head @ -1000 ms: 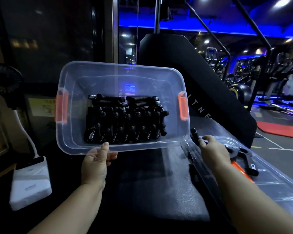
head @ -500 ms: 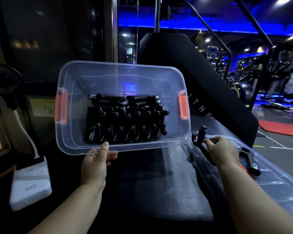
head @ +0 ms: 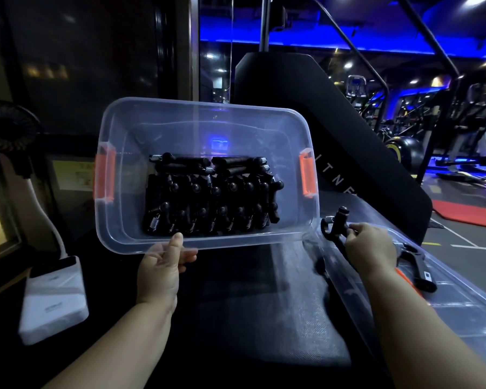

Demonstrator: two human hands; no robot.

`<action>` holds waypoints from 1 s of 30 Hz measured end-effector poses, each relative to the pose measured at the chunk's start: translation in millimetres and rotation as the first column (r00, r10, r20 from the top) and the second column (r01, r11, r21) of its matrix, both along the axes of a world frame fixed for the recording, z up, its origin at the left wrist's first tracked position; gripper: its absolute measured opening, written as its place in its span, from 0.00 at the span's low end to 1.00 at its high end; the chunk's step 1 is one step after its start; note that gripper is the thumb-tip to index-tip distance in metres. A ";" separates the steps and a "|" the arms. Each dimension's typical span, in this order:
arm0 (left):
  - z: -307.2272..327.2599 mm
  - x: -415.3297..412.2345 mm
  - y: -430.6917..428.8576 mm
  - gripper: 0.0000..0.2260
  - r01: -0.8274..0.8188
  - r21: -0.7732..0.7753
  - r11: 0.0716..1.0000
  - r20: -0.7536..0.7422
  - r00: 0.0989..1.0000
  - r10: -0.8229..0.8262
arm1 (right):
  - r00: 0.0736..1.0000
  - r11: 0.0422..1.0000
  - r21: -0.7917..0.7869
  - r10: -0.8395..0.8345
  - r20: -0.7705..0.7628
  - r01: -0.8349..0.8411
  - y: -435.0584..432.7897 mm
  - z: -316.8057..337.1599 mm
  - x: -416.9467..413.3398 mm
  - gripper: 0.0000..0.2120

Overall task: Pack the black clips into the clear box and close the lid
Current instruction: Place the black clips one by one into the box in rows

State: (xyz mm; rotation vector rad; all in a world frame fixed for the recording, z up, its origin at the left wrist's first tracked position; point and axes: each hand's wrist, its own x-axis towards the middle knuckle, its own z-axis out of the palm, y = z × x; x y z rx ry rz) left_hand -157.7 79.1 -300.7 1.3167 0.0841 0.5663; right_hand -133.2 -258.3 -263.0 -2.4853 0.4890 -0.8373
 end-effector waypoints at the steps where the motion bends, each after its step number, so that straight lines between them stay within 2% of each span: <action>1: 0.0 -0.3 0.1 0.11 0.000 0.002 1.000 0.001 1.000 0.000 | 0.998 0.999 0.038 -0.001 0.066 -0.002 -0.6 0.3 -0.8 0.11; 6: 0.6 -1.9 0.0 0.11 0.004 -0.002 1.000 -0.002 1.000 -0.004 | 0.903 0.967 0.231 -0.003 0.429 -0.106 4.4 9.2 -7.0 0.22; 14: 0.5 -1.0 0.1 0.10 0.003 -0.004 1.000 -0.006 1.000 -0.003 | 0.649 0.853 0.274 0.096 0.755 -0.444 10.7 11.7 -10.7 0.12; 17: 0.7 -0.4 0.1 0.11 0.002 -0.002 1.000 -0.005 1.000 -0.002 | 0.626 0.832 0.244 0.151 0.765 -0.498 15.2 12.1 -13.4 0.11; 23: 0.8 -0.5 -1.1 0.11 -0.003 -0.011 1.000 -0.016 1.000 0.003 | 0.716 0.869 0.168 0.257 0.649 -0.465 23.9 11.4 -13.6 0.12; 30: -0.4 0.0 -0.4 0.10 0.002 -0.004 1.000 -0.014 1.000 -0.002 | 0.785 0.929 0.136 0.206 0.584 -0.344 27.0 16.0 -17.0 0.11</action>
